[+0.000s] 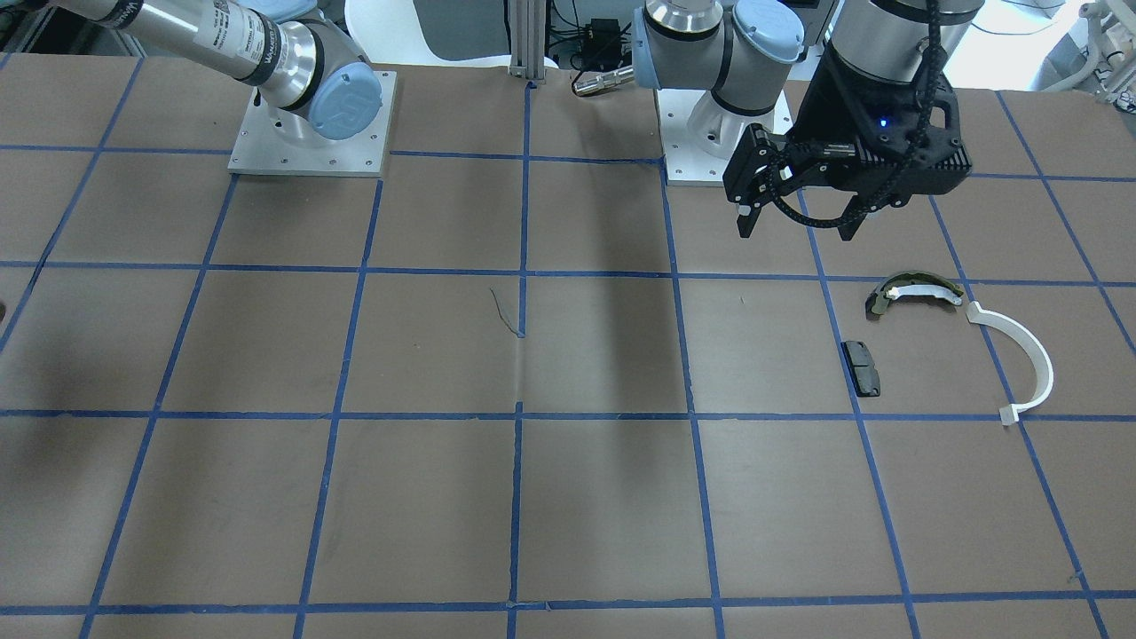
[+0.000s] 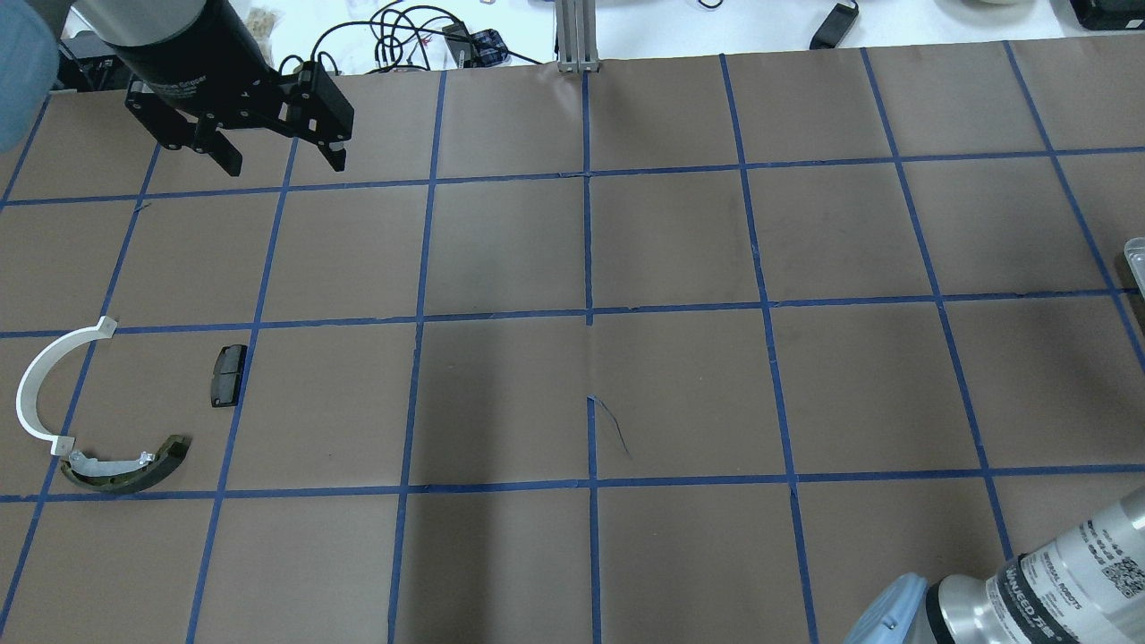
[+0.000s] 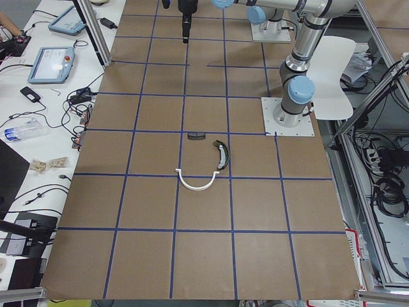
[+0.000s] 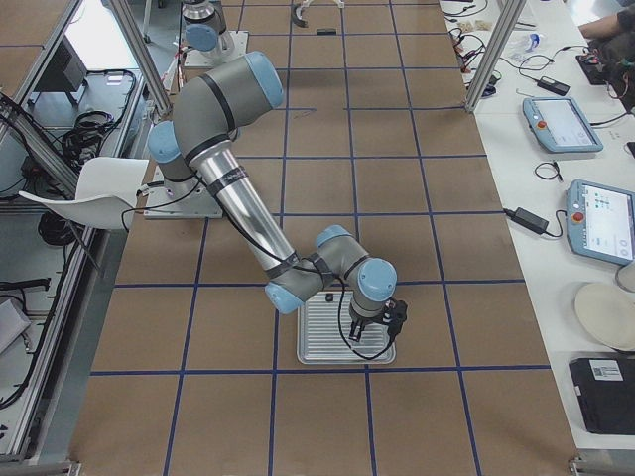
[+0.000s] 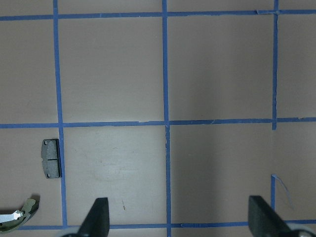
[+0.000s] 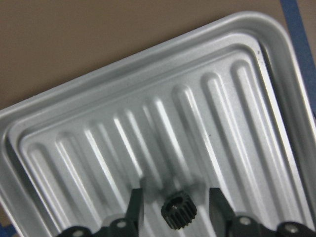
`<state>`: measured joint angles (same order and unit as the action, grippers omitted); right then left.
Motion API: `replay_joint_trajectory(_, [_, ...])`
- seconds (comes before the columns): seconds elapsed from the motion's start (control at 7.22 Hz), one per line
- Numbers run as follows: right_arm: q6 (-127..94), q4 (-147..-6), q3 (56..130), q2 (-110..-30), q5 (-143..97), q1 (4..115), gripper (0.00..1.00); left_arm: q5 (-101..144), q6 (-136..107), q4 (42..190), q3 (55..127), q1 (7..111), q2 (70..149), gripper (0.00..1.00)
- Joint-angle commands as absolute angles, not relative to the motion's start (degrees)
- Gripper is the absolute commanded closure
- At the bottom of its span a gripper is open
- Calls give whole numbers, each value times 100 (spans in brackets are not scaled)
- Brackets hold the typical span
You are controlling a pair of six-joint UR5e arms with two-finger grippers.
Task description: Place bearing gear from tray to pile
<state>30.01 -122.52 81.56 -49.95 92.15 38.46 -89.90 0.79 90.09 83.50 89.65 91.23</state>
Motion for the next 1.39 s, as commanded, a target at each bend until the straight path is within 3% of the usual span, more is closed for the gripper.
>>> replay_joint_trajectory(0.0, [3023, -12243, 8156, -5001, 9237, 3850, 93, -8991, 79, 9009, 8350, 8965, 9123, 0])
replay_joint_trajectory(0.14, [3023, -12139, 8156, -5001, 9377, 3850, 100, -8991, 79, 9009, 8350, 8965, 9123, 0])
replay_joint_trajectory(0.69, [3084, -11316, 7876, -5560, 9571, 4129, 100, -9000, 79, 9009, 8350, 8965, 9123, 0])
replay_joint_trajectory(1.25, [2727, -10925, 7937, -6091, 9510, 6050, 100, -9000, 62, 9009, 8341, 8965, 9123, 0])
